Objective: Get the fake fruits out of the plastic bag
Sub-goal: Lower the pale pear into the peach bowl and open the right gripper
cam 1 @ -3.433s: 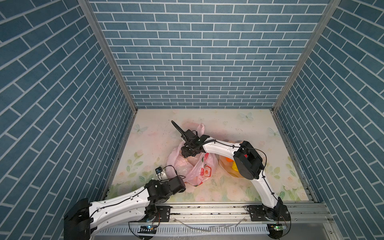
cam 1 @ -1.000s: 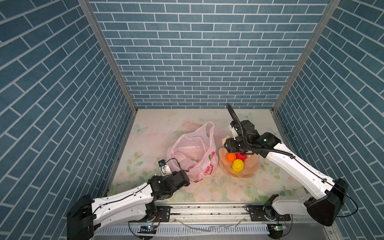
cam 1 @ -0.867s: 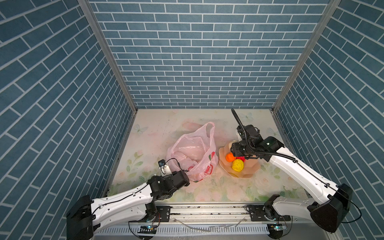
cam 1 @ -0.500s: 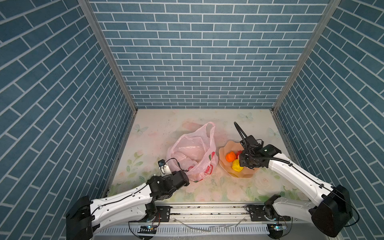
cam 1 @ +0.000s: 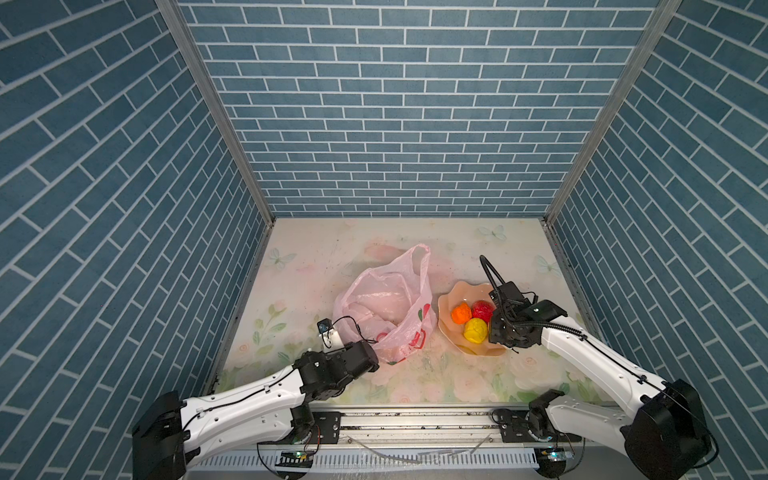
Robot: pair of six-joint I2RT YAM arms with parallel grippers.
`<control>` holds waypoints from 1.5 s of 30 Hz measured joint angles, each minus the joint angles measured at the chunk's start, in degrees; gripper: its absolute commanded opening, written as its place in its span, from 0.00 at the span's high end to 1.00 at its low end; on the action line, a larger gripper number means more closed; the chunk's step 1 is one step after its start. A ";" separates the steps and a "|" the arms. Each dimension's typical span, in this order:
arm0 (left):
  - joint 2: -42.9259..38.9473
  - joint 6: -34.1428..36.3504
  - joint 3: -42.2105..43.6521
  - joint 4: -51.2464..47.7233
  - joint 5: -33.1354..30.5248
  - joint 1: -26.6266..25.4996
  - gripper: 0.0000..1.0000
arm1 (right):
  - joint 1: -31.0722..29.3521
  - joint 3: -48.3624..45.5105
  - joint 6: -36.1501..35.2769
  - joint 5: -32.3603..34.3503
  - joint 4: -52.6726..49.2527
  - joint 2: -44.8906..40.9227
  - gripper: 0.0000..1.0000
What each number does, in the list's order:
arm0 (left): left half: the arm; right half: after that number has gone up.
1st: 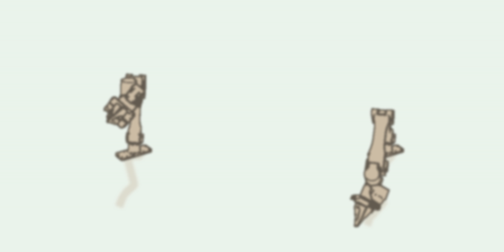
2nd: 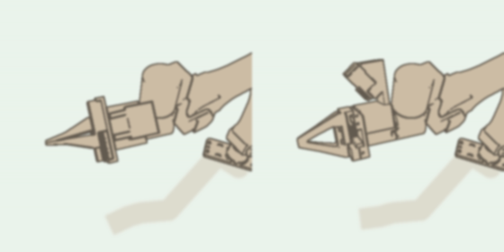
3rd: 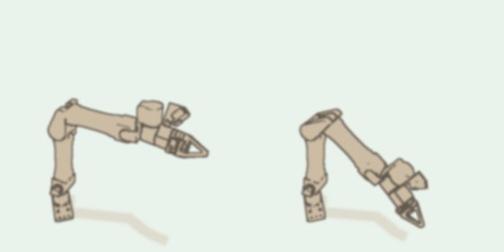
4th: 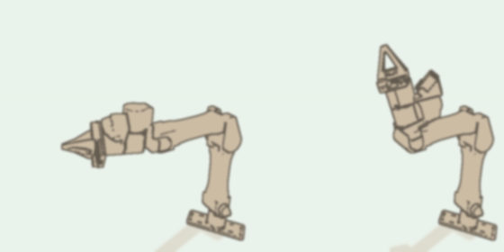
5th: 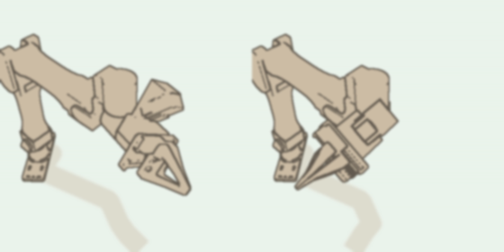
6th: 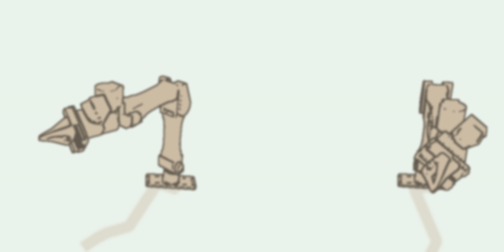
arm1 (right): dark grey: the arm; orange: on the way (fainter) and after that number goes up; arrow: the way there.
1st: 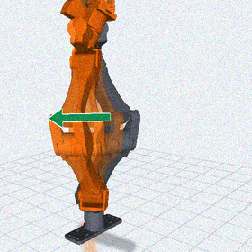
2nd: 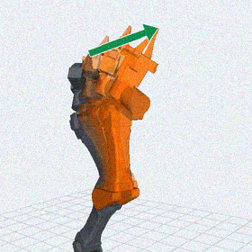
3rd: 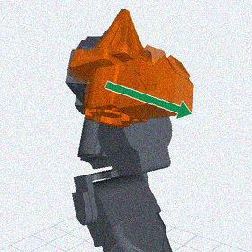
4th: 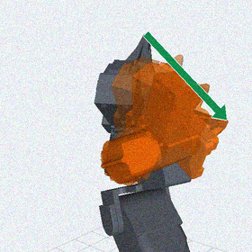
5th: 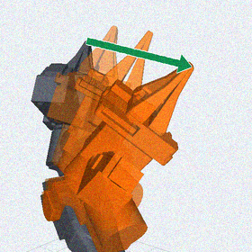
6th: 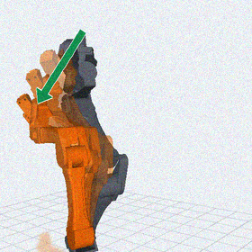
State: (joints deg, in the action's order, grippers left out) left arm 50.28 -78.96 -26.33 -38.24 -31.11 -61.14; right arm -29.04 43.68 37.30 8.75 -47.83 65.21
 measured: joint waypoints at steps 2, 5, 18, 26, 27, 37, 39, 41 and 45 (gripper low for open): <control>0.15 0.09 0.00 0.02 0.11 0.00 0.83 | 0.74 -0.46 -0.02 -0.13 0.42 0.02 0.70; 0.48 0.13 0.00 0.04 0.17 0.00 0.84 | 1.62 -0.48 -0.07 -0.44 1.18 0.48 0.68; 0.57 0.02 0.00 -0.02 0.26 0.04 0.84 | 4.04 -0.42 -1.64 -2.16 5.40 7.06 0.63; 0.66 -0.39 0.00 -0.02 0.26 0.07 0.84 | 4.46 -0.24 -2.23 -2.89 6.56 9.05 0.53; 0.68 -0.48 0.00 -0.02 0.26 0.07 0.84 | 4.50 -0.17 -2.40 -2.95 6.56 9.16 0.51; 0.66 -1.16 0.00 -0.02 0.26 0.07 0.84 | 4.61 2.19 -3.69 -3.21 6.14 9.73 0.33; 0.61 -1.18 0.00 -0.02 0.26 0.07 0.84 | 4.63 2.45 -4.00 -3.23 5.81 9.44 0.26; 0.39 -1.18 0.11 0.04 0.26 0.07 0.84 | 4.63 2.67 -4.28 -3.30 5.42 8.66 0.25; -0.28 -1.29 0.98 -0.11 0.28 0.07 0.84 | 4.63 2.84 -4.33 -3.34 4.50 7.02 0.25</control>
State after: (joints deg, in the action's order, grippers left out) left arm 50.00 -80.25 -25.34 -38.35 -30.83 -61.08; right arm -24.40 46.52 32.97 5.41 -43.33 72.23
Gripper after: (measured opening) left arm 0.163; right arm 0.751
